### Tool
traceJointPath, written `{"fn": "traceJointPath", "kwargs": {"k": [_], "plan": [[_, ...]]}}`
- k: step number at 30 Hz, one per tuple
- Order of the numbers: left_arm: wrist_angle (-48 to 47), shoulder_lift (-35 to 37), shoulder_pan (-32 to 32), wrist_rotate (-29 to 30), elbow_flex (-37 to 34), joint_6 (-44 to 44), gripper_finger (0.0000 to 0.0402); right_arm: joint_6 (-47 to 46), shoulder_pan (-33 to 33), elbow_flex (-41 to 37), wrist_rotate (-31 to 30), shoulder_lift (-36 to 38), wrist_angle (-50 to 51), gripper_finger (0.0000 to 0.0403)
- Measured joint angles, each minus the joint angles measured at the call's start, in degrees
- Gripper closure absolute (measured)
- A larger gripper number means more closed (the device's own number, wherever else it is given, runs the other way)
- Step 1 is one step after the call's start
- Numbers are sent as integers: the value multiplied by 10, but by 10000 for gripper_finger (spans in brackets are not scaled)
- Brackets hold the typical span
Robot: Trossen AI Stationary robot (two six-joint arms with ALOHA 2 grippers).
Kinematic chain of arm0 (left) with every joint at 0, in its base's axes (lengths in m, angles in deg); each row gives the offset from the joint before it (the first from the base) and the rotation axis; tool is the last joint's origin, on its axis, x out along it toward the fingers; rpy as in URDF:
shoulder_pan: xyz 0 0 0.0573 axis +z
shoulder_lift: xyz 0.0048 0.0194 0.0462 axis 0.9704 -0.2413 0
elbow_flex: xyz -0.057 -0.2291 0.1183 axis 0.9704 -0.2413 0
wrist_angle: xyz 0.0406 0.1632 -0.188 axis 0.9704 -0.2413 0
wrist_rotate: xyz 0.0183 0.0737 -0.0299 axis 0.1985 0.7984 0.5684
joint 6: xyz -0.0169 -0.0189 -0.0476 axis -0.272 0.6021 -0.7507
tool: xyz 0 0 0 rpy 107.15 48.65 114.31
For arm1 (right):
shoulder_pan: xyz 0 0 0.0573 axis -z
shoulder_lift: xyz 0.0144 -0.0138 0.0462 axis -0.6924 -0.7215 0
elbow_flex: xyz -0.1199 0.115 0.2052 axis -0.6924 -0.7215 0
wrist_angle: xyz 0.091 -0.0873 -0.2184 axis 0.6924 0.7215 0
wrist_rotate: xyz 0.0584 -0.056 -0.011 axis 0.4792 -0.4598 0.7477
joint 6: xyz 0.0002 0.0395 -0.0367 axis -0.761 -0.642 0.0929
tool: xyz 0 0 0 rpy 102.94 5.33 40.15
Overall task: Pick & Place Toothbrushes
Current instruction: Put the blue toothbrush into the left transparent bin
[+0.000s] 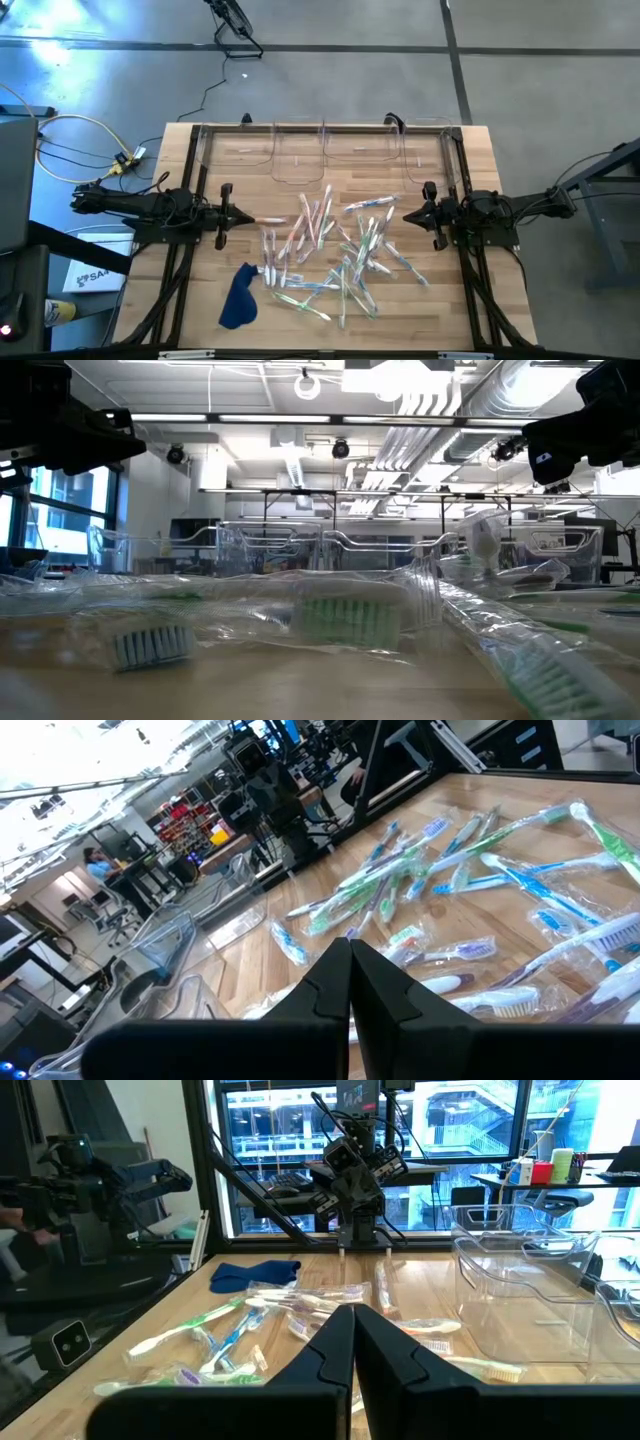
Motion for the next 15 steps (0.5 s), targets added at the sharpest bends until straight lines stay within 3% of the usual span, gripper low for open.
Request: {"fn": "traceJointPath", "kwargs": {"k": [15], "plan": [[3, 0, 0, 14, 0, 0, 402, 0, 0, 0, -13, 0, -3, 398]]}}
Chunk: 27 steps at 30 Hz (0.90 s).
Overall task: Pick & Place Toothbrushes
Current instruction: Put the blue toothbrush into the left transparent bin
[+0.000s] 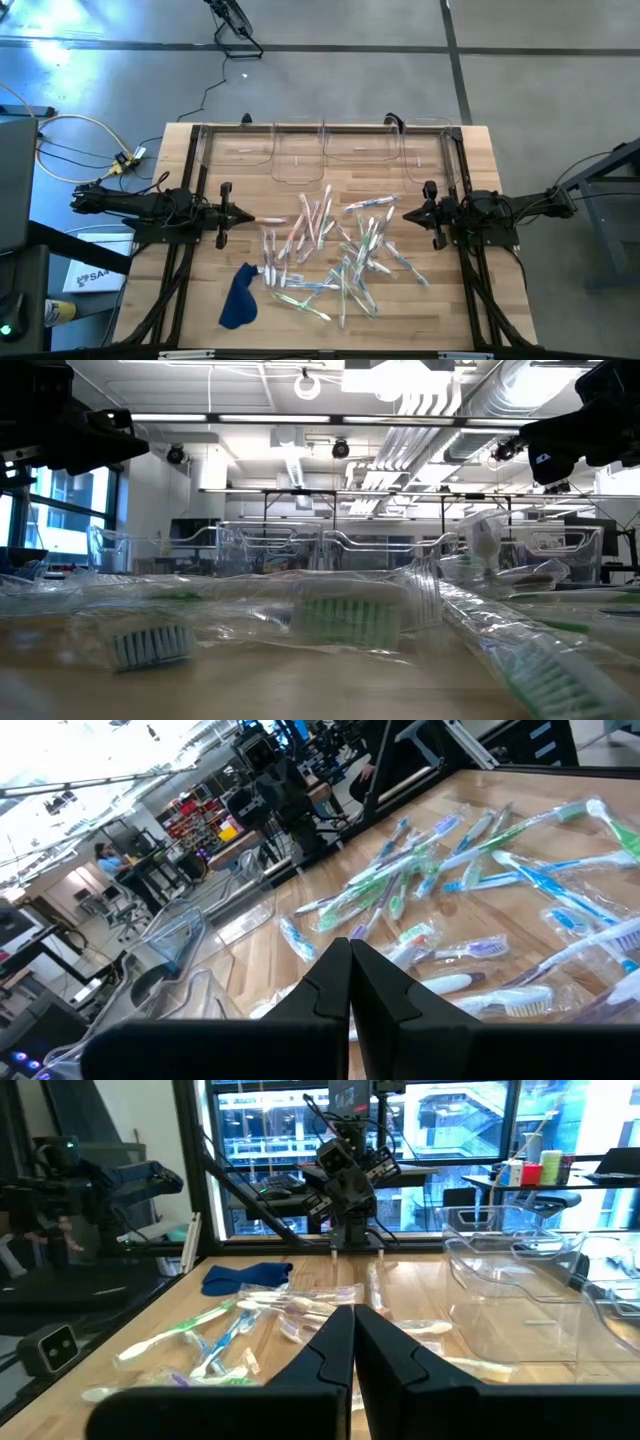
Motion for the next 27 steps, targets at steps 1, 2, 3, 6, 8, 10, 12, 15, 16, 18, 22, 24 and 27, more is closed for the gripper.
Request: {"fn": "traceJointPath", "kwargs": {"k": [1, 2, 3, 6, 8, 10, 12, 15, 16, 18, 22, 24, 27], "plan": [[0, 0, 0, 0, 0, 0, 402, 0, 0, 0, 0, 0, 0, 398], [0, 0, 0, 0, 0, -4, 402, -1, 0, 0, 1, 0, 0, 398], [0, 0, 0, 0, 0, -13, 402, -5, 0, 0, 1, 0, 0, 398], [8, 0, 0, -1, 0, -92, 402, -34, 0, 0, 1, 0, -3, 398], [14, 0, 0, -2, 0, -173, 402, -68, 0, 0, 0, 0, -8, 398], [20, 0, 0, -2, 0, -225, 402, -116, 0, 0, 0, 0, -23, 398], [21, 0, 0, -2, 0, -261, 402, -172, 0, 0, 0, 0, -33, 398], [24, 0, 0, -2, 0, -347, 402, -249, 0, 0, -7, 0, -41, 398], [27, 0, 0, -2, 0, -386, 402, -269, 0, 0, -10, 0, -42, 398], [28, 0, 0, -2, 0, -459, 402, -300, 0, 0, -12, 0, -42, 398], [28, 0, 0, 1, 0, -515, 402, -344, 0, 0, -11, 0, -44, 398], [28, 0, 0, 4, 0, -515, 402, -373, 0, 0, -6, 0, -45, 398], [28, 0, 0, 19, 0, -515, 402, -377, 0, 0, -5, 0, -45, 398]]}}
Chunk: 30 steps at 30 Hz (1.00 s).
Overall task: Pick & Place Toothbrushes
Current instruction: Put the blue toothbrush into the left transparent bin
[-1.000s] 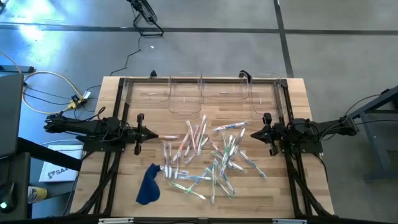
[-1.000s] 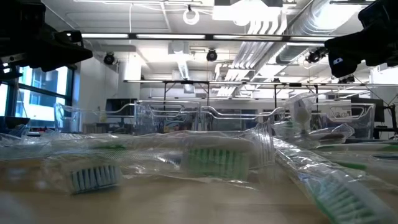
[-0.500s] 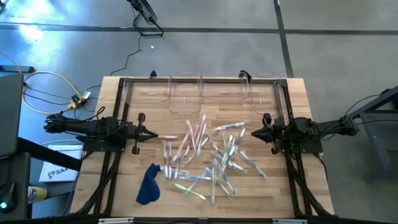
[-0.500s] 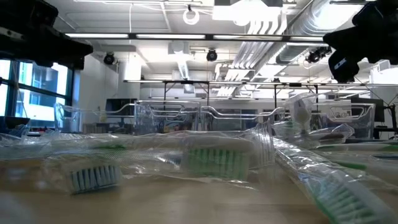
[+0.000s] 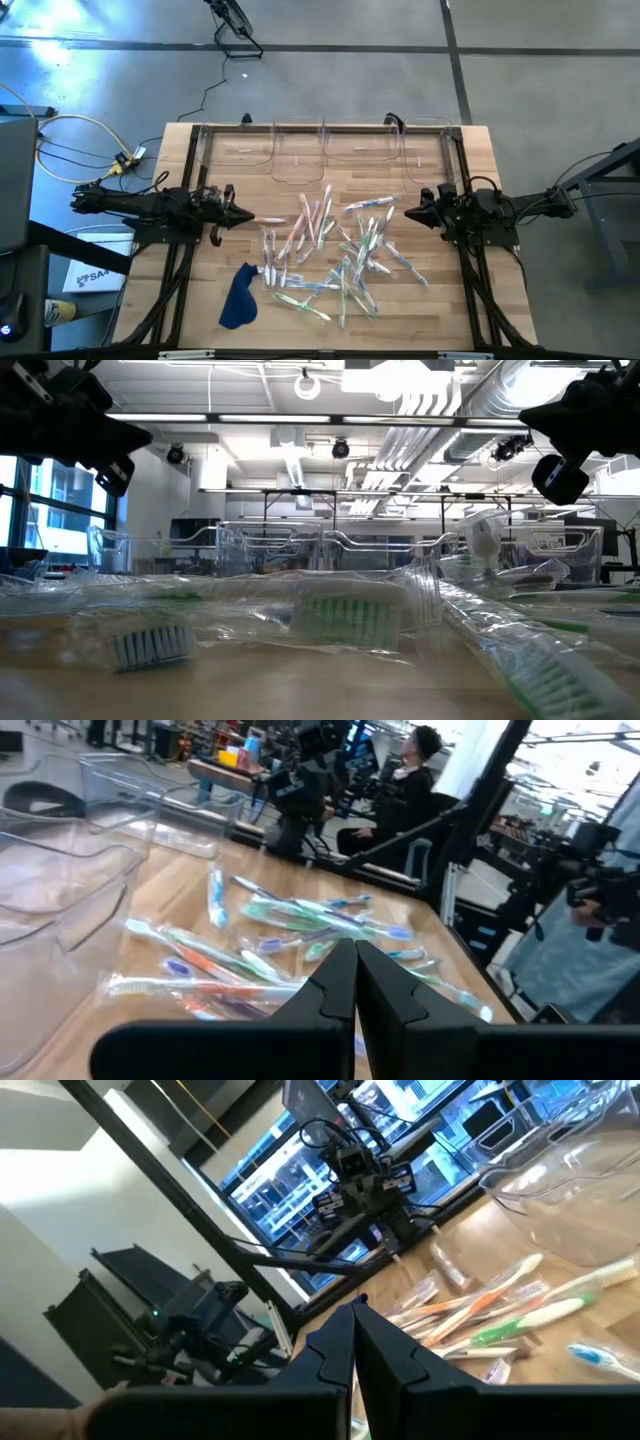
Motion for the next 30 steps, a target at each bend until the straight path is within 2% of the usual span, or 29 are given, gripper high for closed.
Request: {"fn": "traceJointPath", "kwargs": {"k": [5, 10, 15, 18, 30], "plan": [[1, 0, 0, 27, 0, 0, 402, 0, 0, 0, 1, 0, -10, 398], [-1, 0, 0, 98, 0, 0, 402, 0, 0, 0, 2, 0, -40, 398], [-12, 0, 0, 132, 1, 2, 402, 18, 0, 0, -2, 0, -47, 398], [-13, 0, 0, 134, 1, 3, 402, 57, 0, 0, -2, 0, -47, 398], [-10, 0, 0, 146, 2, 0, 402, 71, 0, 24, -33, -5, -37, 399]]}}
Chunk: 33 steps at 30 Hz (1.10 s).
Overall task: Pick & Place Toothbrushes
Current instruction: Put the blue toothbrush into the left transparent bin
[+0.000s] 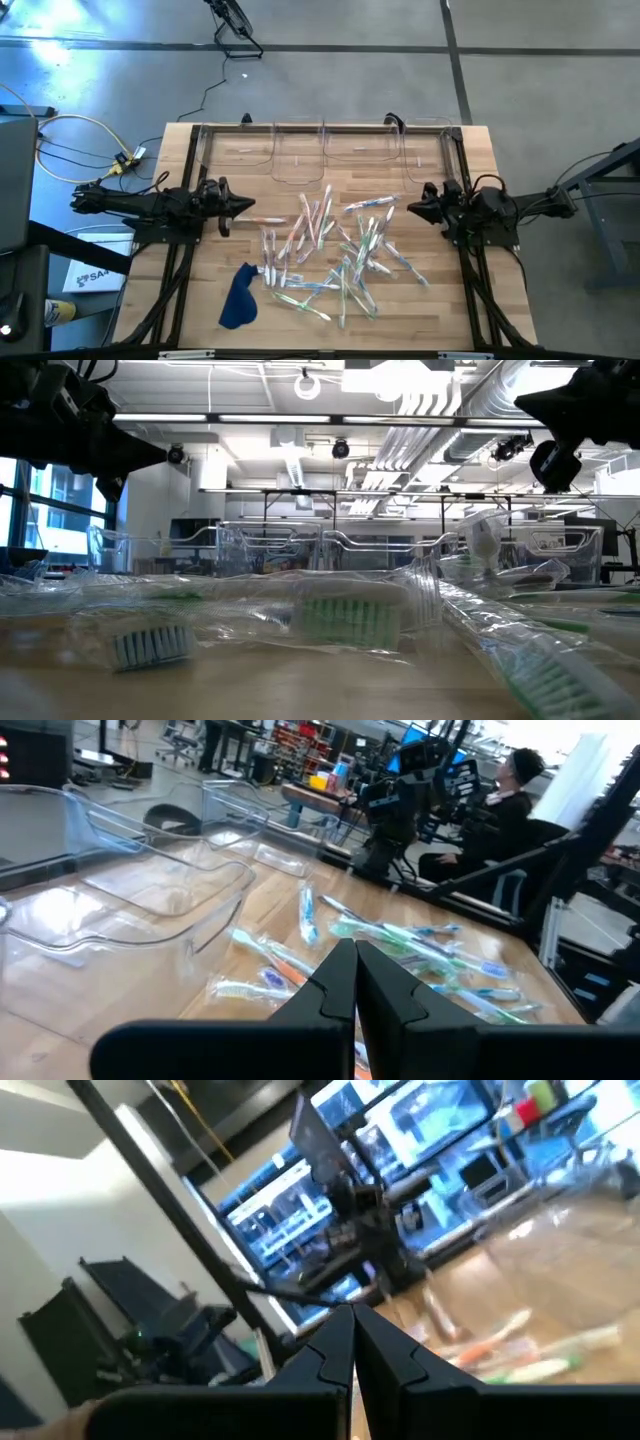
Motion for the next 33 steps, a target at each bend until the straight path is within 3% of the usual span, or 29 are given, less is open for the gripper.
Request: {"fn": "traceJointPath", "kwargs": {"k": [7, 16, 26, 33], "plan": [[1, 0, 0, 47, 0, 0, 402, 50, 0, 122, -33, -66, 116, 399], [2, 0, 0, 50, 0, 0, 402, 11, 0, 303, -13, -269, 376, 399], [2, 0, 0, 50, 0, 0, 402, -133, -3, 402, 79, -450, 562, 399], [2, 0, 0, 50, 0, 0, 402, -250, -42, 405, 82, -533, 589, 399]]}}
